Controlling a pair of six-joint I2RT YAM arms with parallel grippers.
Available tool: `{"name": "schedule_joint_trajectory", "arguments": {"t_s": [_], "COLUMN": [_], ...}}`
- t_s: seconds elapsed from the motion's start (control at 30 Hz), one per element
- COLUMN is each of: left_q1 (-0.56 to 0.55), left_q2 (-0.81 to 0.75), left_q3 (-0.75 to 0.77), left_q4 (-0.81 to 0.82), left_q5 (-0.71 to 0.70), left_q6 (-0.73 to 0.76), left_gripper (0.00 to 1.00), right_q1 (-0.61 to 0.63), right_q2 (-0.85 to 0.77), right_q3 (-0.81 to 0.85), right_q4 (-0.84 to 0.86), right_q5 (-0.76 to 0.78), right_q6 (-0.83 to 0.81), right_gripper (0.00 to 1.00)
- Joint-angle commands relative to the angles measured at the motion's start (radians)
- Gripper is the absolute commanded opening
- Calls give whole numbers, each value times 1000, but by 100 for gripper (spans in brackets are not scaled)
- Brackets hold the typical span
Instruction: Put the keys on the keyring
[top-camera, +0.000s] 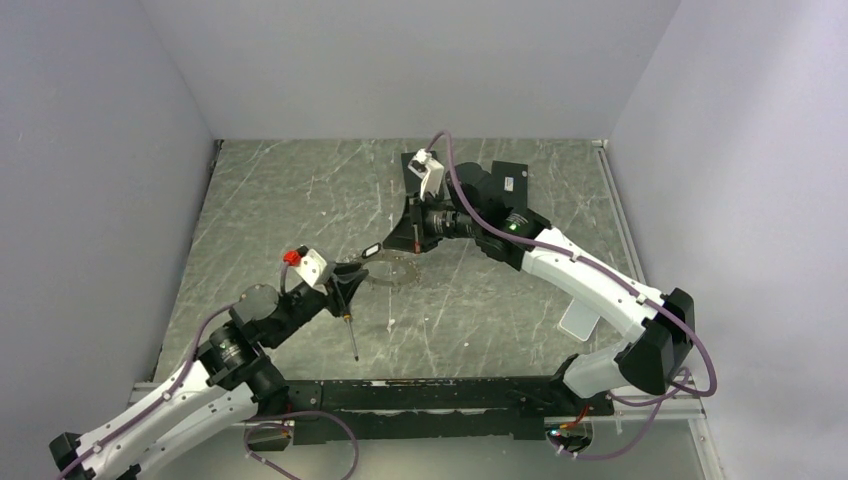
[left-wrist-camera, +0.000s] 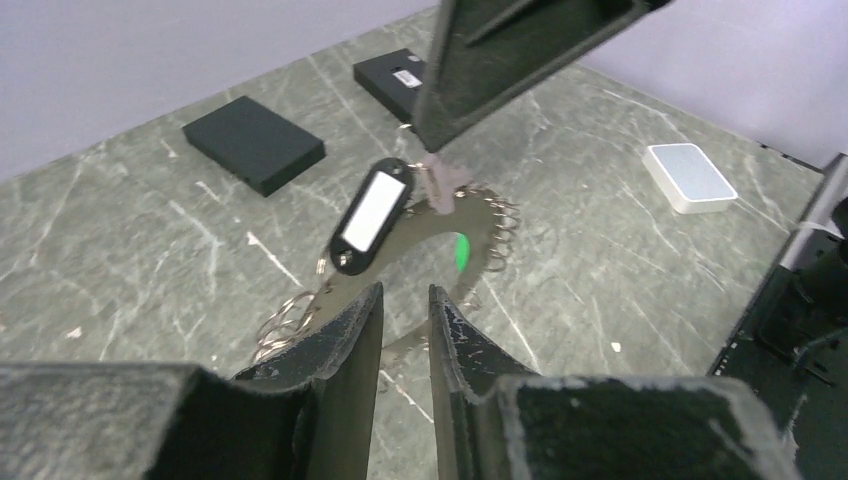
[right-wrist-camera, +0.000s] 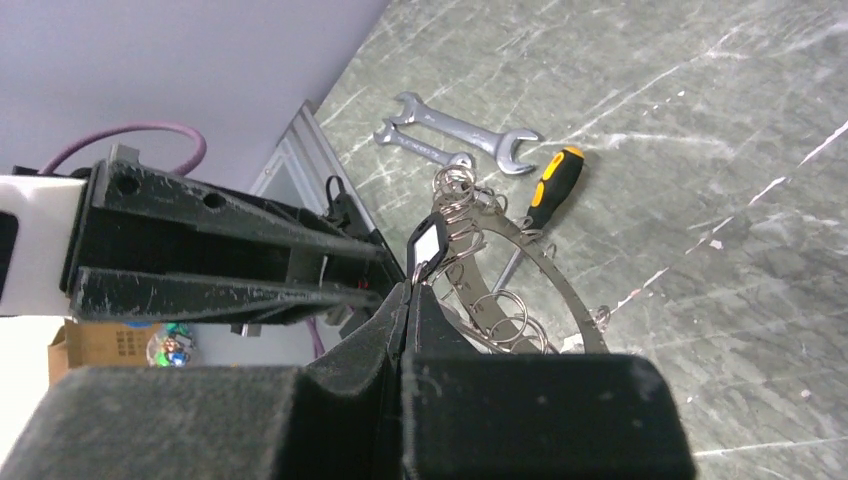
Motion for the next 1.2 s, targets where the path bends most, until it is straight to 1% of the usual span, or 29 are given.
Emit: {"name": "schedule_joint_trajectory", "arguments": {"t_s": [0.0, 0.07, 0.13, 0.27, 0.43, 0.6, 0.8, 1.17], "left_q1": [-4, -3, -3, -4, -5, -6, -6, -6], "left_q2": [39, 78, 131, 199, 186, 155, 116, 117], "left_q3": [-9, -23, -27, -37, -65, -46, -20, -19], "left_q4": [90, 153, 199, 306, 379, 318, 240, 263], "left_q5": [153, 202, 205, 125, 29, 36, 39, 32], "left_q6": [-3, -10, -12, -10, 45, 127, 173, 225], "left_gripper": [29, 29, 28, 29, 32, 34, 34, 34], "right_q1": [-7, -8, -9, -8, -8, -8, -9, -8], "right_q2": [-23, -24, -23, -26, -35, -31, -25, -9], "right_q3": [13, 10, 7, -3, -12, -19, -19, -17], "right_q4": [97, 100, 110, 121, 121, 124, 139, 169], "right_q5": [-44, -46, -60, -72, -79, -84, -104, -174], "right_q6": [36, 47, 58, 71, 74, 76, 83, 133], "right_gripper": [0, 0, 0, 0, 0, 0, 0, 0]}}
